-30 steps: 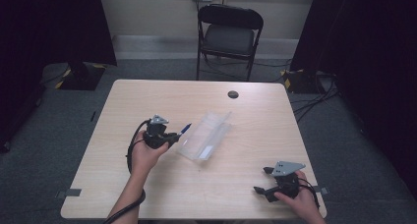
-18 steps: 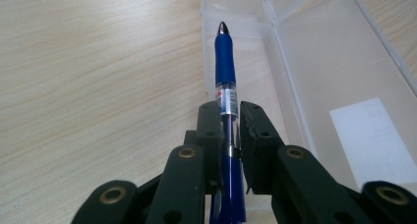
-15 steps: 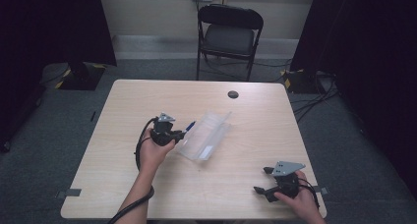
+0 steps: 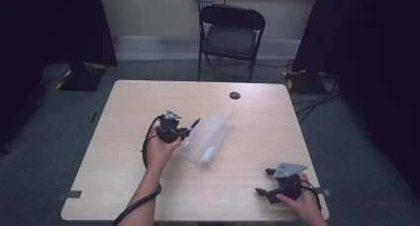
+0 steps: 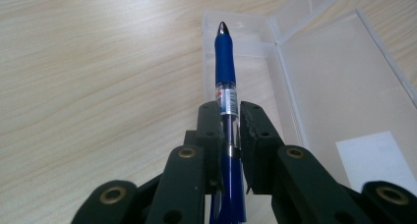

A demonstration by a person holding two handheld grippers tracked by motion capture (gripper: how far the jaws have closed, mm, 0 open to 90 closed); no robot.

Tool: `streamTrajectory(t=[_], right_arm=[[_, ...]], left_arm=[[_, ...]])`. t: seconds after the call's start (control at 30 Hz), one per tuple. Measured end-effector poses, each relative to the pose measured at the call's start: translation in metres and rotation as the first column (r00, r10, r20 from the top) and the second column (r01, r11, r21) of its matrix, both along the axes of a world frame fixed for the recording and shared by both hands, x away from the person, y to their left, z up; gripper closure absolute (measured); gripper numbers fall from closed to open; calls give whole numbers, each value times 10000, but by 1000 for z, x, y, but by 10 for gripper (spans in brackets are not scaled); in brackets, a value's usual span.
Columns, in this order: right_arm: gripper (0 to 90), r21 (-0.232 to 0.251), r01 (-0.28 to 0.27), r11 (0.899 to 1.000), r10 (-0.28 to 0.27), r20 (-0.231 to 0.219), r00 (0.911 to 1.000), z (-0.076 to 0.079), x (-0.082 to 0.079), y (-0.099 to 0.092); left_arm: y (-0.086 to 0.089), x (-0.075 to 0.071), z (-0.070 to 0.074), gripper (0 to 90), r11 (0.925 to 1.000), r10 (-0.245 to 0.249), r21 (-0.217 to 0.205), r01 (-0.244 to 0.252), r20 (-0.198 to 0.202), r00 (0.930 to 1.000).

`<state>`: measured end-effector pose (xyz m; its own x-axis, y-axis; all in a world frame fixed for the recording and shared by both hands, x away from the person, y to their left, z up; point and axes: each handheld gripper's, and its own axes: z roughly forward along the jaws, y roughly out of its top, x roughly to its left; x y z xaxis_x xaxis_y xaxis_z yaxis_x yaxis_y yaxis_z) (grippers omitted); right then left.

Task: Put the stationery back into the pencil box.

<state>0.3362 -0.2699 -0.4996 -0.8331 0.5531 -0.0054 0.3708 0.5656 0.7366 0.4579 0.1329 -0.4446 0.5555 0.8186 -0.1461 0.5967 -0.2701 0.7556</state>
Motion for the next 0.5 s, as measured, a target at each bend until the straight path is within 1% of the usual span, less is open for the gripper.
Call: streamTrajectory(t=[0.07, 0.1, 0.13, 0.2, 0.3, 0.33, 0.37, 0.47, 0.5], right_arm=[[163, 1, 3, 10000, -3, -3, 10000, 0, 0, 0], [163, 1, 0, 10000, 0, -1, 10000, 0, 0, 0], [163, 2, 7, 10000, -7, -5, 10000, 0, 0, 0], [163, 1, 1, 10000, -1, -2, 10000, 0, 0, 0], [163, 1, 0, 10000, 0, 0, 10000, 0, 0, 0], [163, 0, 6, 10000, -6, -4, 10000, 0, 0, 0], [163, -1, 0, 10000, 0, 0, 10000, 0, 0, 0], [163, 3, 1, 10000, -1, 1, 10000, 0, 0, 0], [163, 3, 2, 10000, -2, -1, 10000, 0, 0, 0]], left_arm=[[-2, 1, -1, 798, 10000, 25, -44, -25, 14, 10000], [-3, 2, -2, 798, 10000, 22, 6, -22, -6, 10000], [-5, 3, -3, 798, 9999, 96, -93, -96, 9, 10000], [-6, 4, -4, 798, 9999, 106, -38, -106, 4, 9999], [-10, 6, -7, 798, 9999, 128, -107, -128, -2, 9999], [-11, 6, -8, 798, 10000, 76, -5, -76, -30, 10000], [-13, 7, -9, 798, 9999, 82, -93, -82, -15, 10000], [-17, 7, -12, 798, 9999, 119, -37, -119, -32, 9999], [-19, 7, -13, 798, 9999, 136, -84, -136, -53, 9999]])
